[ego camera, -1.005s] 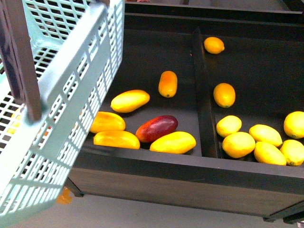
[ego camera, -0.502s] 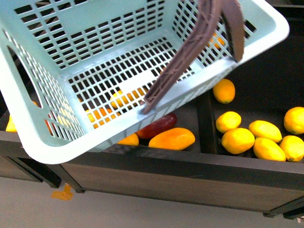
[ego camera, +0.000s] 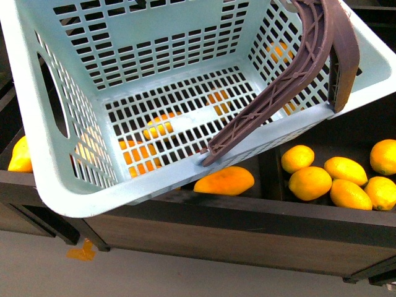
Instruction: Pick lemon and mango into basket
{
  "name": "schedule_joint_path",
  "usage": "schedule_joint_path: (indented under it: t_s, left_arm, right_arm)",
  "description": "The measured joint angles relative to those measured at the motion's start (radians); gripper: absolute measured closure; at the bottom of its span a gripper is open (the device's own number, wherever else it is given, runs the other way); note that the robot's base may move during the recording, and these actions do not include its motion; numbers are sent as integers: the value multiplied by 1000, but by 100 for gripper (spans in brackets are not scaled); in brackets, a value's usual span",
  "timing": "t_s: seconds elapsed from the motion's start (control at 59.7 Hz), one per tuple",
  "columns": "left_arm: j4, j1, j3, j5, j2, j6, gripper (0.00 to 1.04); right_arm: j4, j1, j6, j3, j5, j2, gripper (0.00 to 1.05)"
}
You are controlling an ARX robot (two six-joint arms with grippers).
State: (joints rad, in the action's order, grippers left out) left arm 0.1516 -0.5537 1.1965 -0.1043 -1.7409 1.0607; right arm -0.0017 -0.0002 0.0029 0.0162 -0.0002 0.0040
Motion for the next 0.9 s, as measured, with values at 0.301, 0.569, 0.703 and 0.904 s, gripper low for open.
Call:
schedule_joint_path:
  t_s: [0.301, 0.569, 0.703, 0.904]
  left_arm:
    - [0, -2, 0, -5, 0, 0, 100]
    - [0, -2, 0, 0, 0, -2, 100]
    - [0, -2, 0, 0, 0, -3, 100]
    - [0, -3, 0, -2, 0, -2, 100]
  right_arm:
    - [-196, -211, 167, 206, -85, 652, 9]
    - [292, -299, 94, 427, -46, 1404, 9]
    - [311, -288, 70, 560, -2, 1690, 9]
    - [292, -263, 114, 748, 35, 1929, 9]
